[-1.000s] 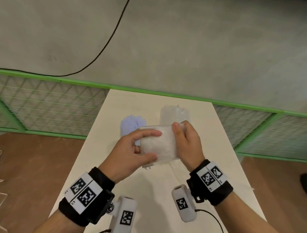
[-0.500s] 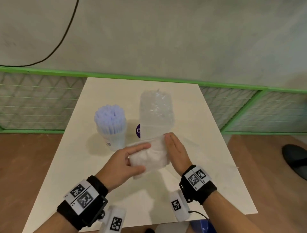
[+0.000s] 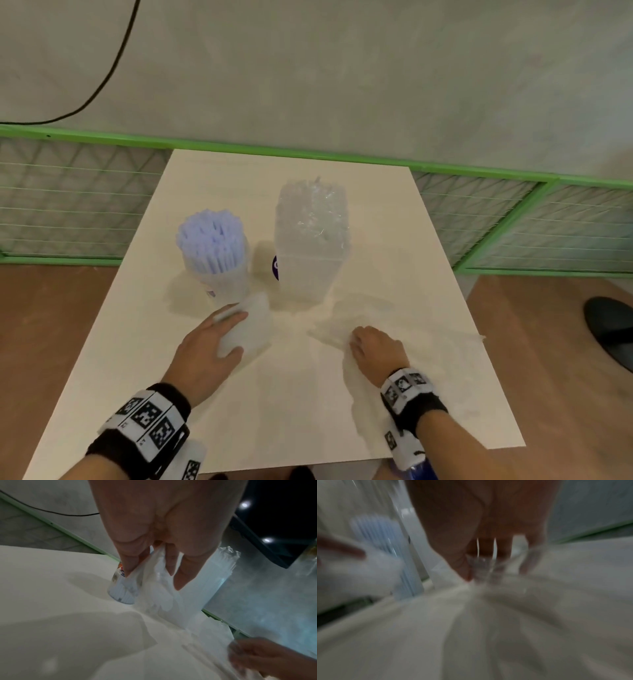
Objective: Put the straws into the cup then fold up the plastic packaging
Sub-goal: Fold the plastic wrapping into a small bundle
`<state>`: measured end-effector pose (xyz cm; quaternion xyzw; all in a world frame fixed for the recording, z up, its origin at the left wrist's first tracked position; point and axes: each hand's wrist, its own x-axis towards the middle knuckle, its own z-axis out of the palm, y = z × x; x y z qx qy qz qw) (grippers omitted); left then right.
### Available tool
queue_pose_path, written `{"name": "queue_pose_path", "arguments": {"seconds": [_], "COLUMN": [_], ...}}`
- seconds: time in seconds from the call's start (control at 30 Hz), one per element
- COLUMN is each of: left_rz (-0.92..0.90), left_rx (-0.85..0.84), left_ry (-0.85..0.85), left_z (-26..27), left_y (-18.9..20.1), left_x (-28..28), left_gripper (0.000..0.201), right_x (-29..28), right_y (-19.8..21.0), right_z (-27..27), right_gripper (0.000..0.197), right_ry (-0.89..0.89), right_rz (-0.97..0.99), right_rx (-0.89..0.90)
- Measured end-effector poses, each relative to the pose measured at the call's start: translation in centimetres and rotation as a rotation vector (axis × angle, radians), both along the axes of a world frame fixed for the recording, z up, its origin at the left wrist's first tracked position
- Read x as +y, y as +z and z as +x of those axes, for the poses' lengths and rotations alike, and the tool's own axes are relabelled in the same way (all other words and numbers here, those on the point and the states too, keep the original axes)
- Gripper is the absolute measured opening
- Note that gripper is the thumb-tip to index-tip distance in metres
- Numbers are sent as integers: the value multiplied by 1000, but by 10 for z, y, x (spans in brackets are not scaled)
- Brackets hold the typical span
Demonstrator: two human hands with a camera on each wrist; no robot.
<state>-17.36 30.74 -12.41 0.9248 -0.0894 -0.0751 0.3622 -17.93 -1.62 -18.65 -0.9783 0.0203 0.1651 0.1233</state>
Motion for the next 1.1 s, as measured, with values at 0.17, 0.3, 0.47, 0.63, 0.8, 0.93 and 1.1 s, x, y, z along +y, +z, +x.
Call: {"name": "queue_pose_path", "arguments": {"seconds": [0.17,0.3,0.47,0.63,0.8,0.93,1.1], "left_rz": [-266,-525,-799,-865,-923,-938,-970], "left_rx": [123,126,254,328,159,92,47], "left_ry": [63,23,-229,-207,72,102,80], "left_z": [-1,0,6,4,6,6,7], "left_y": [12,39,94,123,132,143,152], "left_x": [-2,-15,-35,-30,-15,-3,2], "left_gripper": [46,73,72,64,20,27,25], "right_x": [-11,-3,14,33,35,38,64], "right_y": [99,158,189,204,204,215,233], "right_z": [-7,-23,-27,-20,-14,-5,10], "right_gripper": [18,35,69,54,57,43,15], "right_ry": [-29,-16,-153,-175,-155,-51,-60], "right_rz": [981,1368,1500,1433,1384,1333,1276], "right_rx": [62,234,206,-19,-2,-49,-435]}}
